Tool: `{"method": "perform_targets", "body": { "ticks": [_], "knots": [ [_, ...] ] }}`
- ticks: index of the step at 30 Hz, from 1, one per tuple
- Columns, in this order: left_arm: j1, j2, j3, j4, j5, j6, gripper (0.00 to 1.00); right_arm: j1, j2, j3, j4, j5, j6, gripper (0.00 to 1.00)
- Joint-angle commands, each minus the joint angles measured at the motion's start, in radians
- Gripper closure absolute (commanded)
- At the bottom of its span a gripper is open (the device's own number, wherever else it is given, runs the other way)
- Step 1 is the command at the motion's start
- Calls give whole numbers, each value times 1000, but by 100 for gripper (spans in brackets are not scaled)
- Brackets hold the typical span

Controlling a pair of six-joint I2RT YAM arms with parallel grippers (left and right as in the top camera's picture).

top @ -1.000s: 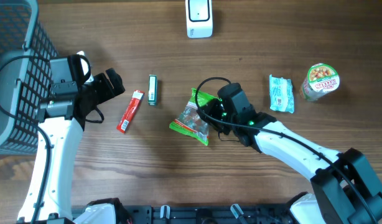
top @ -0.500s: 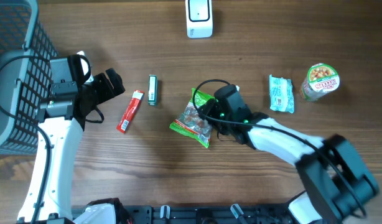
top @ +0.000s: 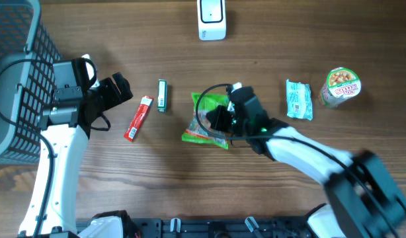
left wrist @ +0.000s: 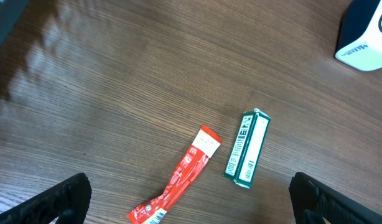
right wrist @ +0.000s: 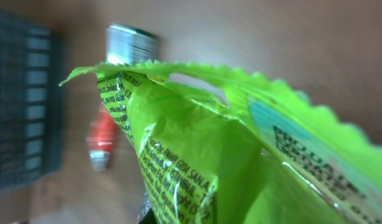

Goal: Scan the item barcode

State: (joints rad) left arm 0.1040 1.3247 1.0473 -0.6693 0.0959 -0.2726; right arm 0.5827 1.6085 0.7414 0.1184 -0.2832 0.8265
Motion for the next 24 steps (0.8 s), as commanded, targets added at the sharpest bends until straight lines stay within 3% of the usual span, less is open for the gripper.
{"method": "perform_targets", "body": {
  "ticks": [1,8,14,19,24],
  "knots": [
    [-2,-2,11,3,8,2,0,-2,-223,13,24,-27,-143,96],
    [-2,-2,11,3,8,2,0,-2,-382,14,87,13,-87,96],
    [-2,-2,11,3,8,2,0,-2,-387,131,-43,13,-149,96],
    [-2,-2,11,3,8,2,0,-2,-296,449,-349,33,-282,96],
    [-2,-2,11,3,8,2,0,-2,-65,851,-621,13,-410,96]
  ]
}}
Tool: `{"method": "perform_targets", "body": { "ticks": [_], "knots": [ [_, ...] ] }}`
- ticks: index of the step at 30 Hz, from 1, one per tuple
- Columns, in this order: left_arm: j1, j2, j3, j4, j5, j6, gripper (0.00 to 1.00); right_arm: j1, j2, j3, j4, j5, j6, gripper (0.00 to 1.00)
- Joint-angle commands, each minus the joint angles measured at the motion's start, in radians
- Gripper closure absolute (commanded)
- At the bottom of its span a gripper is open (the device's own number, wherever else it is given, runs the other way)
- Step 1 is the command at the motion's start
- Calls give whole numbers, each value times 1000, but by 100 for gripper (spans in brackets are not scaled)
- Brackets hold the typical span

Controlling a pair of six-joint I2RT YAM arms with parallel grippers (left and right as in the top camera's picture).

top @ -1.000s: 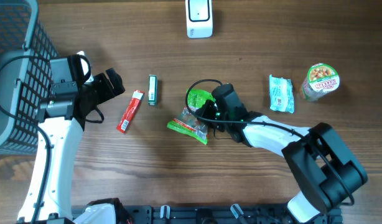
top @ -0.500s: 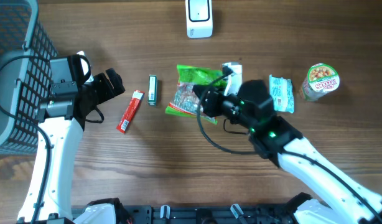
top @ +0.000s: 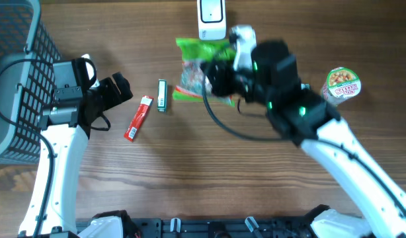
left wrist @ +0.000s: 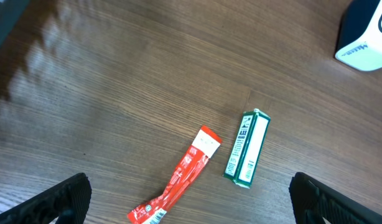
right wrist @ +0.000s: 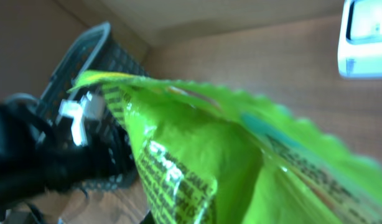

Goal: Scan the item barcode
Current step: 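Lift and carry the red-green bag to the white scanner, then hold the red-green bag under the scanner window with the right gripper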

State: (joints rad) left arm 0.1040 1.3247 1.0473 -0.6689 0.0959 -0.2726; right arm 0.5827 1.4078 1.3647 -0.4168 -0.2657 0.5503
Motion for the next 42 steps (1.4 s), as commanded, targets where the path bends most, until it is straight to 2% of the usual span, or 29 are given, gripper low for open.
{"method": "perform_targets", "body": {
  "ticks": [1,4,7,16,20,24,30,42],
  "knots": [
    [-2,-2,11,2,8,2,0,-2,188,311,-129,-4,-160,96],
    [-2,-2,11,2,8,2,0,-4,336,521,-191,-3,-248,96],
    [-2,-2,11,2,8,2,0,-4,444,627,-140,109,-330,96],
    [-2,-2,11,2,8,2,0,-16,690,627,274,253,-834,96],
    [-2,-2,11,2,8,2,0,-47,797,627,453,252,-943,96],
    [-2,-2,11,2,8,2,0,-100,906,627,668,234,-874,96],
    [-2,-2,11,2,8,2,0,-210,1049,627,931,75,-620,96],
    [-2,-2,11,2,8,2,0,-252,1112,628,1075,-5,-621,95]
  ]
}}
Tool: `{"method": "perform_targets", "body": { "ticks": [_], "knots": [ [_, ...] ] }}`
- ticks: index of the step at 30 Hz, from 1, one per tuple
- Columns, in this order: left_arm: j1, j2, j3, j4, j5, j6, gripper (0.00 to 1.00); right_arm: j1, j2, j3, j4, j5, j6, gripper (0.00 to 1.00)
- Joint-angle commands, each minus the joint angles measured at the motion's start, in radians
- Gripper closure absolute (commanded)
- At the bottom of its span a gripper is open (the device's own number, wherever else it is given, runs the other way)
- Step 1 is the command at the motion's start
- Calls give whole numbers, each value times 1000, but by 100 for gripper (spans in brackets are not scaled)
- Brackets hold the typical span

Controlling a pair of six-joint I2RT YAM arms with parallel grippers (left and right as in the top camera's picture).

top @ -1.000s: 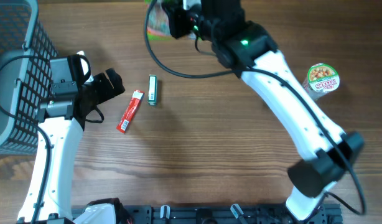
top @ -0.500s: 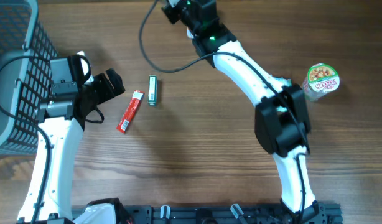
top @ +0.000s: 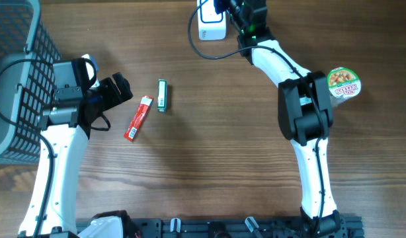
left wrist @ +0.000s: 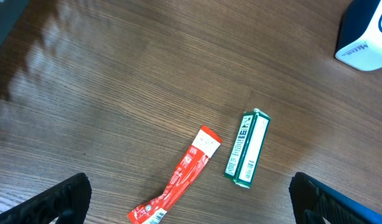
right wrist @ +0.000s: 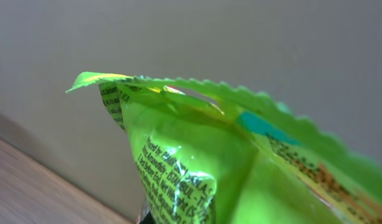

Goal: Scan the item barcode
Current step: 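Hold the red-green bag under the scanner window with the right gripper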

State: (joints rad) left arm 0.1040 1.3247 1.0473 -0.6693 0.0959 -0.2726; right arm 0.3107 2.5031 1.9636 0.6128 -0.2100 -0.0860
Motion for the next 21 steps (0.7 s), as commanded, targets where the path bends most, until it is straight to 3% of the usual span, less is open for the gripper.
{"method": "perform_targets", "body": {
  "ticks": [1,10,21],
  "knots": [
    [-2,-2,11,3,8,2,0,20,26,29,59,-60,15,96],
    [-2,-2,11,3,8,2,0,20,125,29,214,-61,4,96],
    [-2,-2,11,3,8,2,0,26,127,29,153,-220,-89,96]
  ]
}}
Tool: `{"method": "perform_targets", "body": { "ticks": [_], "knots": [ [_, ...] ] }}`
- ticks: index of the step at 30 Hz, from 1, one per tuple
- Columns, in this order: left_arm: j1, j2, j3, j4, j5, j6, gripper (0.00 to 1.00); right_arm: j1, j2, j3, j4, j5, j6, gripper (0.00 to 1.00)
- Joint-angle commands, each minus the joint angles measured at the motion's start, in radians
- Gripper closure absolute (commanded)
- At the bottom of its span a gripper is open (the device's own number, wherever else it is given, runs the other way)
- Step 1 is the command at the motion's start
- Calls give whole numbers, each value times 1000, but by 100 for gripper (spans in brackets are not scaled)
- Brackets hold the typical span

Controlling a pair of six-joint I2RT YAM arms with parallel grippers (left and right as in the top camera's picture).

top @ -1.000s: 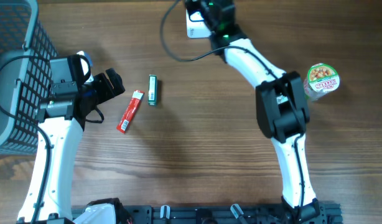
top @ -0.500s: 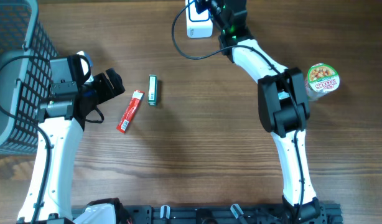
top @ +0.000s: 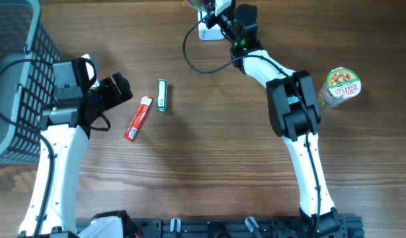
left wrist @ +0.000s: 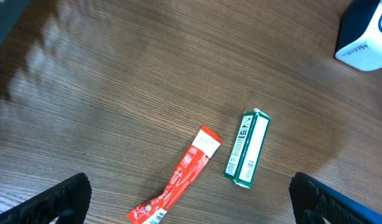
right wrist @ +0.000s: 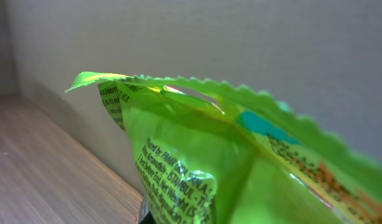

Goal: Scan the item barcode
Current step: 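Hold the red-green bag under the scanner window with the right gripper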

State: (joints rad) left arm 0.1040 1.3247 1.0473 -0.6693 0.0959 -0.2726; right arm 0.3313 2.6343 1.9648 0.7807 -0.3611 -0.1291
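A green snack bag (right wrist: 228,155) fills the right wrist view, printed text facing the camera, with my right gripper (top: 215,10) shut on it at the table's far edge. In the overhead view only a corner of the bag (top: 192,3) shows at the top edge. The white scanner (top: 207,32) stands just below that gripper, partly covered by it, and also shows in the left wrist view (left wrist: 367,43). My left gripper (top: 116,91) hangs open at the left, above a red sachet (left wrist: 178,180) and a green gum pack (left wrist: 247,149).
A dark wire basket (top: 14,79) takes up the far left. A cup of noodles (top: 340,86) stands at the right, beyond my right arm. A pale wall rises behind the table's far edge in the right wrist view.
My right gripper, still holding the green bag by the scanner, has shifted slightly left and turned; a corner of the bag now shows at the overhead's top edge. The left arm is unmoved.
My right gripper was shut on the green bag at the table's middle. Then it held the bag up near the scanner. Later it was at the far edge beside the scanner, and it stays there now, slightly turned. The left gripper stayed open throughout.
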Motion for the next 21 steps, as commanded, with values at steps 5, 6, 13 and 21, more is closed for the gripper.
{"method": "perform_targets", "body": {
  "ticks": [5,6,13,21],
  "knots": [
    [-2,-2,11,3,8,2,0,6,11,28,-49,-127,-88,96],
    [-2,-2,11,3,8,2,0,6,19,28,-53,-151,-88,96],
    [-2,-2,11,3,8,2,0,6,27,28,-125,-283,-88,96],
    [-2,-2,11,3,8,2,0,5,27,28,-148,-307,-78,96]
  ]
}}
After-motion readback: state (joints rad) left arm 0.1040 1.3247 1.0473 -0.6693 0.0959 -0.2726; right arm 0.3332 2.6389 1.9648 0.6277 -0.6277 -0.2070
